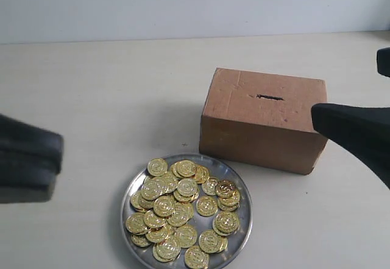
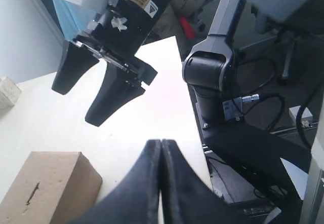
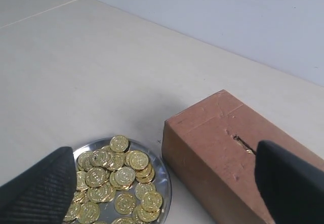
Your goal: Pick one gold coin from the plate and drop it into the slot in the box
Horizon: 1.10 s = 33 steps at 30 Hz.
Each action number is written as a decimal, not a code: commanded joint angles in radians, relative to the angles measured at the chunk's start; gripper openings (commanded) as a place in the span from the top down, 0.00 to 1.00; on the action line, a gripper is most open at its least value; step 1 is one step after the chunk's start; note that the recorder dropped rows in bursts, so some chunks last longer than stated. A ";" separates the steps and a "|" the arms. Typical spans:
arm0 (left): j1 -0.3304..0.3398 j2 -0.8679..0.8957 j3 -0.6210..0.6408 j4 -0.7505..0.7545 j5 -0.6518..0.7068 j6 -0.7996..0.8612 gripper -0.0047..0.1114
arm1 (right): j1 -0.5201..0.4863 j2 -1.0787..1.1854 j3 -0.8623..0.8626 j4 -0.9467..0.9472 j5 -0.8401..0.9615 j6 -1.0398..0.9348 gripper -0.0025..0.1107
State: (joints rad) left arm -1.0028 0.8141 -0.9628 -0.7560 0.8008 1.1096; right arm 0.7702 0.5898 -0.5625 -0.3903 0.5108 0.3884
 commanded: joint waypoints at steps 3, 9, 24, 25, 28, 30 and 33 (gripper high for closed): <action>-0.006 -0.027 0.005 -0.007 -0.011 -0.006 0.96 | -0.003 -0.033 0.006 -0.003 -0.014 0.005 0.19; 0.115 -0.086 0.039 -0.049 0.003 -0.006 0.96 | -0.113 -0.136 0.006 0.013 -0.014 0.005 0.19; 0.921 -0.605 0.323 -0.039 0.005 -0.006 0.96 | -0.576 -0.445 0.006 0.015 -0.011 0.005 0.19; 0.956 -0.636 0.336 -0.039 0.005 -0.006 0.96 | -0.611 -0.454 0.006 0.015 -0.011 0.005 0.19; 1.026 -0.712 0.361 -0.039 0.007 -0.008 0.96 | -0.678 -0.471 0.006 0.015 -0.011 0.005 0.19; 1.045 -0.752 0.369 -0.037 0.014 -0.008 0.96 | -0.710 -0.478 0.006 0.015 -0.011 0.005 0.19; 1.058 -0.808 0.376 -0.037 0.018 -0.006 0.96 | -0.738 -0.490 0.007 0.015 -0.011 0.005 0.19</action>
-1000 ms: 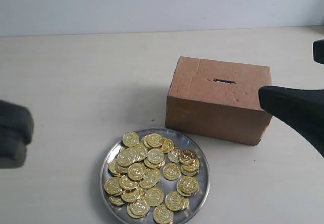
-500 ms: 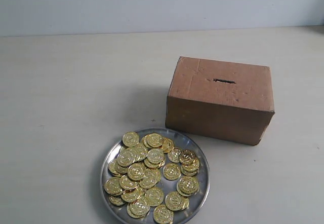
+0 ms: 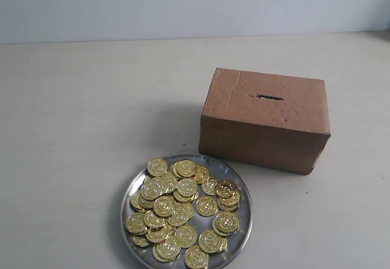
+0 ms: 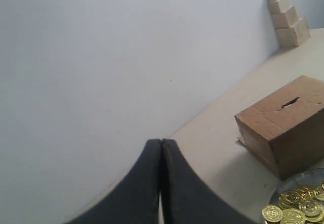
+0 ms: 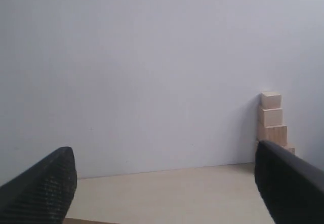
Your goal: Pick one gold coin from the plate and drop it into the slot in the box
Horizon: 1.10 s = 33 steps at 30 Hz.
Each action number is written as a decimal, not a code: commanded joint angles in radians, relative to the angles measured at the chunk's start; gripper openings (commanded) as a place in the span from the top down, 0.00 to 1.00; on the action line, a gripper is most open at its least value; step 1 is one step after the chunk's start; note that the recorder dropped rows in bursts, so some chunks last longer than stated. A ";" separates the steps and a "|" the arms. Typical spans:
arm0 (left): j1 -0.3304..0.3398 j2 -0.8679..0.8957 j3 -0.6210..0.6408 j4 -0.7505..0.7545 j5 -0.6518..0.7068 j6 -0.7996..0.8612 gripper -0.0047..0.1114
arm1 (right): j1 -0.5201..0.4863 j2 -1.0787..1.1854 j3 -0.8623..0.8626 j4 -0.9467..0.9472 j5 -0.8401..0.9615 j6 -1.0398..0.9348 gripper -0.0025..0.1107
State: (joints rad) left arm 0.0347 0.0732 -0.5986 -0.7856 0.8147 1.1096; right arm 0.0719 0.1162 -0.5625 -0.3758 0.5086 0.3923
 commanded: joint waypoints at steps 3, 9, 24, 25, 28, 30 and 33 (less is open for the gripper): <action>0.024 -0.073 0.011 -0.008 0.010 -0.006 0.96 | -0.044 -0.041 0.007 0.003 -0.008 0.001 0.19; 0.024 -0.073 0.011 -0.017 0.016 -0.010 0.96 | -0.044 -0.116 0.007 0.003 -0.008 0.001 0.19; 0.024 -0.073 0.055 -0.004 -0.019 -0.010 0.96 | -0.044 -0.116 0.042 0.006 -0.045 0.001 0.19; 0.024 -0.073 0.074 0.009 -0.061 -0.010 0.96 | -0.044 -0.116 0.064 0.004 -0.081 0.001 0.19; 0.026 -0.073 0.138 0.029 -0.238 -0.010 0.96 | -0.044 -0.116 0.149 -0.001 -0.243 0.001 0.19; 0.026 -0.073 0.188 0.026 -0.374 -0.010 0.96 | -0.044 -0.116 0.215 -0.001 -0.341 0.001 0.19; 0.026 -0.073 0.275 0.020 -0.561 -0.010 0.96 | -0.044 -0.116 0.283 -0.001 -0.427 0.001 0.19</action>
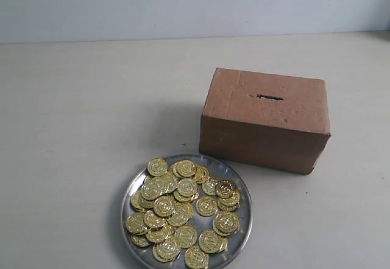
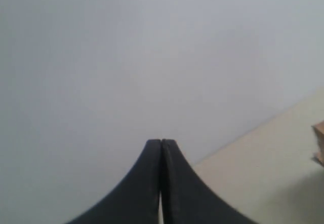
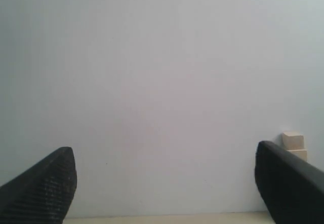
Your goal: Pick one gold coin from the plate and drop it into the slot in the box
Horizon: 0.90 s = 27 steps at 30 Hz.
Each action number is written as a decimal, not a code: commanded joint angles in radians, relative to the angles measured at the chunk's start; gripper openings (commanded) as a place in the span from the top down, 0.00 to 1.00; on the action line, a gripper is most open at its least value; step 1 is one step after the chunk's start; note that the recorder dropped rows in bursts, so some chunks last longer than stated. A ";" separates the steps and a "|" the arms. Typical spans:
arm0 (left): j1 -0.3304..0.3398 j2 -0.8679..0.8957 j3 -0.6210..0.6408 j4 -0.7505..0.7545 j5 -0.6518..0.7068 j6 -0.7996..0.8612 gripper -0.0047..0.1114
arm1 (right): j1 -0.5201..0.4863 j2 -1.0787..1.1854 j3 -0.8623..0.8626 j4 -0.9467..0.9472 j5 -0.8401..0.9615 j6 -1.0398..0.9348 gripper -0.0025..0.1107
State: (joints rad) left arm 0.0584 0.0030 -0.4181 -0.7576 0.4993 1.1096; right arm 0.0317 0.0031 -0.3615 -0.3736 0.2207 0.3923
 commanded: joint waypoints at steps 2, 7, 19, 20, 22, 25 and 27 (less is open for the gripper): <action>0.002 -0.003 0.149 0.006 -0.357 -0.010 0.96 | -0.004 -0.003 0.117 -0.003 -0.151 0.001 0.19; 0.002 -0.003 0.256 0.311 -0.435 -0.010 0.96 | -0.004 -0.003 0.193 -0.003 -0.162 0.001 0.19; 0.002 -0.003 0.418 0.592 -0.375 -0.010 0.96 | -0.004 -0.003 0.320 -0.001 -0.160 0.001 0.19; 0.002 -0.003 0.418 0.592 -0.373 -0.010 0.96 | -0.004 -0.003 0.320 -0.001 -0.162 0.001 0.19; 0.002 -0.003 0.418 0.592 -0.373 -0.010 0.96 | -0.004 -0.003 0.320 0.001 -0.163 0.001 0.19; 0.002 -0.003 0.418 0.592 -0.373 -0.010 0.96 | -0.004 -0.003 0.320 0.001 -0.163 0.001 0.19; 0.002 -0.003 0.418 0.592 -0.354 -0.010 0.96 | -0.004 -0.003 0.323 0.001 -0.163 0.001 0.19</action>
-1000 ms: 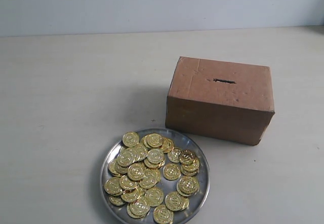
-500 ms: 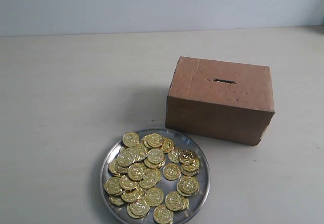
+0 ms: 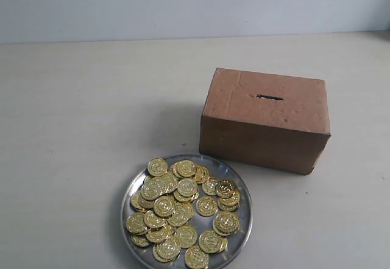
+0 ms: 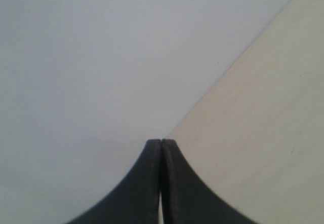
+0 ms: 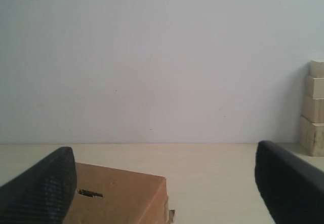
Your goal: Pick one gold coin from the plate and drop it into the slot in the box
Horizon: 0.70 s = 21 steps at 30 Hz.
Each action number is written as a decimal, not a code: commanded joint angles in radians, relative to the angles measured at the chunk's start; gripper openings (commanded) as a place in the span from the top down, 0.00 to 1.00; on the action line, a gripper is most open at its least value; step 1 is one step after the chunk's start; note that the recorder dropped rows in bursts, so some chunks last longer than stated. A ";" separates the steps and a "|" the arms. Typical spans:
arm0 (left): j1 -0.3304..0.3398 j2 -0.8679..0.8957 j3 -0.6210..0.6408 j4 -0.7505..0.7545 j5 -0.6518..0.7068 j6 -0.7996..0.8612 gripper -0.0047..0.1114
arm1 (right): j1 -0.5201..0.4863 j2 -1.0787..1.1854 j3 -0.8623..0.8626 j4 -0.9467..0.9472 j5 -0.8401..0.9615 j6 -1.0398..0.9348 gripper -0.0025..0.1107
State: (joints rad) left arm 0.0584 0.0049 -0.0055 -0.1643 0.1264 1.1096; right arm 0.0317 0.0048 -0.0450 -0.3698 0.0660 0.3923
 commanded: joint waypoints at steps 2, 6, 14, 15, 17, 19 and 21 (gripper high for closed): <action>0.002 -0.005 0.005 -0.001 0.024 -0.010 0.96 | -0.004 -0.005 0.021 -0.003 -0.011 0.001 0.19; 0.002 -0.005 0.005 0.030 0.024 -0.010 0.96 | -0.004 -0.005 0.045 -0.003 -0.009 0.001 0.19; 0.002 -0.005 0.005 0.030 0.025 -0.013 0.96 | -0.004 -0.005 0.045 0.002 0.068 0.001 0.19; 0.002 -0.005 0.005 0.030 0.025 -0.013 0.96 | -0.004 -0.005 0.045 0.002 0.068 0.001 0.19; 0.002 -0.005 0.005 0.030 0.022 -0.012 0.96 | -0.004 -0.005 0.045 0.002 0.067 0.001 0.19; 0.002 -0.005 0.005 0.030 0.022 -0.012 0.96 | -0.004 -0.005 0.045 0.002 0.067 0.001 0.19; 0.002 -0.005 0.005 0.030 0.022 -0.012 0.96 | -0.004 -0.005 0.045 0.002 0.067 0.001 0.19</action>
State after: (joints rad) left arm 0.0584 0.0049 -0.0038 -0.1305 0.1484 1.1096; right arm 0.0317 0.0048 -0.0045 -0.3698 0.1316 0.3923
